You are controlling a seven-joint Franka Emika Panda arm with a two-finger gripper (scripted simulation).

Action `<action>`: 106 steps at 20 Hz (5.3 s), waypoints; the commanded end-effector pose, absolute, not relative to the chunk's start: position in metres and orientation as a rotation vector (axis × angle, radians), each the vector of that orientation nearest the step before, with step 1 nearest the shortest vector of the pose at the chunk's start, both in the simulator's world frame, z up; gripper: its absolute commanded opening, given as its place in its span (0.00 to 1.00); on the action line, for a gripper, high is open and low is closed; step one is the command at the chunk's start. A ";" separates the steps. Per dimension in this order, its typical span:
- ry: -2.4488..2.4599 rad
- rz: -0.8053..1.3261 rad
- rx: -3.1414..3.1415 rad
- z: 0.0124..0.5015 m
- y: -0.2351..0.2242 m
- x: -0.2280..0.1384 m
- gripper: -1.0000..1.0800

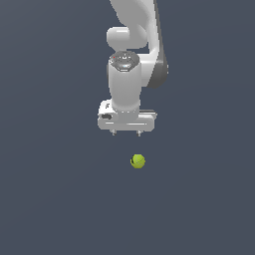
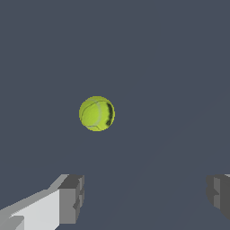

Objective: Pick up the object and move it to a goal position.

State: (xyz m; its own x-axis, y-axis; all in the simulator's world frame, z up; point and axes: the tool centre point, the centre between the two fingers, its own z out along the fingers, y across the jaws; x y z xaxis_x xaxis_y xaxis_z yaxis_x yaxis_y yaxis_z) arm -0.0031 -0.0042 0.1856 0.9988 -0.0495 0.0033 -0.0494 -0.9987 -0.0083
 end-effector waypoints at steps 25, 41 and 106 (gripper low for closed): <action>0.162 0.053 -3.122 0.165 0.031 -0.002 0.96; 0.752 0.025 -3.042 0.119 0.042 0.032 0.96; 0.752 -0.187 -2.962 0.201 0.087 0.104 0.00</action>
State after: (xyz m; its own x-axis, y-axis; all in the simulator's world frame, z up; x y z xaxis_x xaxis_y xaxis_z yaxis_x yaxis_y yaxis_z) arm 0.0970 0.0803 0.1738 0.8589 -0.5059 0.0795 -0.4992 -0.8618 -0.0906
